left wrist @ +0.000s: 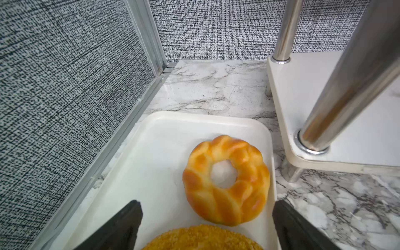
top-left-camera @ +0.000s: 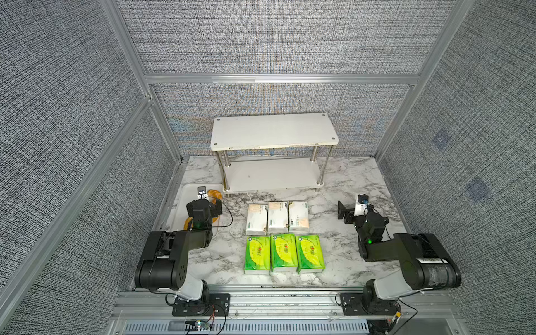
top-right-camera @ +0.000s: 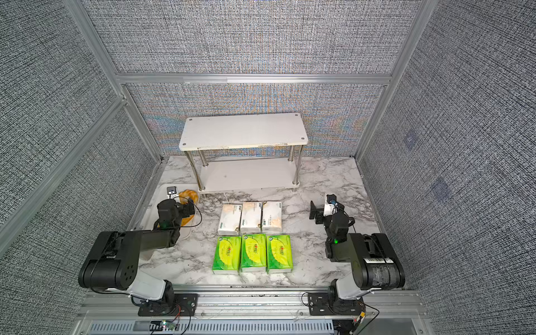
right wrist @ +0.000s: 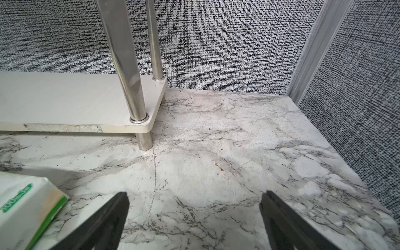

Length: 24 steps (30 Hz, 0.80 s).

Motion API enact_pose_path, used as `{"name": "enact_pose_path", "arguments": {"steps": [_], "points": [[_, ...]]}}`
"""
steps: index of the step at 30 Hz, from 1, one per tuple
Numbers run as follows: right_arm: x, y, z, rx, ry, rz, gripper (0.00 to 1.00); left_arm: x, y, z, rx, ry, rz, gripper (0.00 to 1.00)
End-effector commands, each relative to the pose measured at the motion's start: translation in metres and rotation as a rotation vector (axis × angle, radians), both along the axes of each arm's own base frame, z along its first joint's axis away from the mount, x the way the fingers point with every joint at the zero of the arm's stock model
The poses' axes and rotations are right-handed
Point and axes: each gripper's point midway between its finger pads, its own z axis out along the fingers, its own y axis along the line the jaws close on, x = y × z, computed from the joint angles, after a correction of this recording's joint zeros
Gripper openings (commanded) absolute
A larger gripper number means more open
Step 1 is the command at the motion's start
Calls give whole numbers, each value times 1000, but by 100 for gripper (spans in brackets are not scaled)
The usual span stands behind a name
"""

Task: Place the tissue boxes on the shelf by color
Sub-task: Pick up the box of tissues from the center of the board.

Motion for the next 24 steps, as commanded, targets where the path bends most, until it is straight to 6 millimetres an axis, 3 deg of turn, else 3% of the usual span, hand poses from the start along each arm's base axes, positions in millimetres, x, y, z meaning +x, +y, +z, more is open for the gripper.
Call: {"name": "enact_pose_path", "arguments": {"steps": [1,18,24], "points": [[1,0,4,-1,-15,1,99,2,-4,4,2,-14,-27,99],[2,1,5,-1,-17,2,99,2,-4,4,-12,-12,-37,99],[11,-4,8,4,16,-28,99,3,-7,26,38,48,-29,99]]}}
